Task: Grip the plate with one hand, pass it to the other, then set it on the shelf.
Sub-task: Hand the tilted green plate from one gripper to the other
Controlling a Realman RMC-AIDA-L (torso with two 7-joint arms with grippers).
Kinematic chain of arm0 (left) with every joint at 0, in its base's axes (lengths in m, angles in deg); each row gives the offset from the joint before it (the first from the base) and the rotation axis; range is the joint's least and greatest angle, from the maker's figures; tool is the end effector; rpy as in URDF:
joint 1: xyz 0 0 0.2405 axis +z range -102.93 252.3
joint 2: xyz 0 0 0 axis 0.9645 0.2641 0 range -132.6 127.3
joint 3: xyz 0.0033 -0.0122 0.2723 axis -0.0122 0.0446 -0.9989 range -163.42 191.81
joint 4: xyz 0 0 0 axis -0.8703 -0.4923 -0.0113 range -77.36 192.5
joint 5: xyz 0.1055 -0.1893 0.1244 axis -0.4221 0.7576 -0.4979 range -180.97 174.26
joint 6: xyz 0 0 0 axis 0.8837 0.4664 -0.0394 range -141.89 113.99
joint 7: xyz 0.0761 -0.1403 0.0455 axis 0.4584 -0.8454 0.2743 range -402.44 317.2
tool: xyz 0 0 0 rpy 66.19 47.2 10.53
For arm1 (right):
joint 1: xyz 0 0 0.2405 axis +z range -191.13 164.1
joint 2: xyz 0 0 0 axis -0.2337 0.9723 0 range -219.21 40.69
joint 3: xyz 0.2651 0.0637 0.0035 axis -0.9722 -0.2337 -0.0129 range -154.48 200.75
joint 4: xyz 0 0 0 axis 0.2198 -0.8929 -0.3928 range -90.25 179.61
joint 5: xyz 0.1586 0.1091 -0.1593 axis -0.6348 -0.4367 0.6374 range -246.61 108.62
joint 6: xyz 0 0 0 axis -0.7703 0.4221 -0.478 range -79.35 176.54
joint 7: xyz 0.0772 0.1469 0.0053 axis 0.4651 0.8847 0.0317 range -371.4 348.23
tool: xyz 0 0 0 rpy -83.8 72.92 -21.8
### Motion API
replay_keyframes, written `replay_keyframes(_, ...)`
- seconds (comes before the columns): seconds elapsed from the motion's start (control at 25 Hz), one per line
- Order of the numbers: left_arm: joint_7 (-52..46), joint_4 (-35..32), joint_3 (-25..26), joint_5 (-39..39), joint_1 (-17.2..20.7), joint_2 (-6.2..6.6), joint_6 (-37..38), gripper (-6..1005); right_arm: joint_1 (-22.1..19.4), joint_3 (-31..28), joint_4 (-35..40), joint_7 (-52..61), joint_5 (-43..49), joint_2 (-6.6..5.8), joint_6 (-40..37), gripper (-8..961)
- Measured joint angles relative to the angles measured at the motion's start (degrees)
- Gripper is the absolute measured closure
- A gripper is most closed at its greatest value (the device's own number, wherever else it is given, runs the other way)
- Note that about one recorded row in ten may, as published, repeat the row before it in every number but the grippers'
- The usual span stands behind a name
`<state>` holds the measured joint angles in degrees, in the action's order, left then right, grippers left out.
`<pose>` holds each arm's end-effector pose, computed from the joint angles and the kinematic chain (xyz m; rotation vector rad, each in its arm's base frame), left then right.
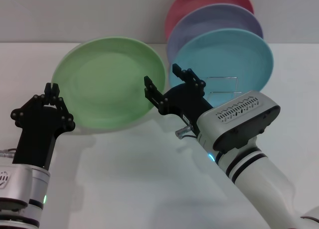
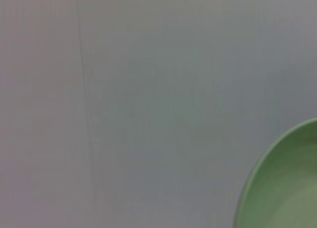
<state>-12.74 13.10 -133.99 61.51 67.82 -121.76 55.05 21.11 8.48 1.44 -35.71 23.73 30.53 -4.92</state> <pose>-0.2846 0.2943 -0.1082 -1.5474 -0.4204 -0.6391 0.1821 0.3574 -0.1941 -1.9888 0.5121 0.7523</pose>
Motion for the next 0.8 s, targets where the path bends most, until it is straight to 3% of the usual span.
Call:
replay_keyframes(0.6, 0.0, 0.0, -0.66, -0.27, 0.22, 0.11, 0.07, 969, 0.01, -0.11, -0.09, -1.34, 0.0, 0.09, 0.44, 282)
replay_keyframes(0.8, 0.0, -0.01, -0.69, -0.27, 0.27, 0.11, 0.29, 969, -0.24, 0.05, -0.14, -1.36, 0.0, 0.1, 0.44, 470)
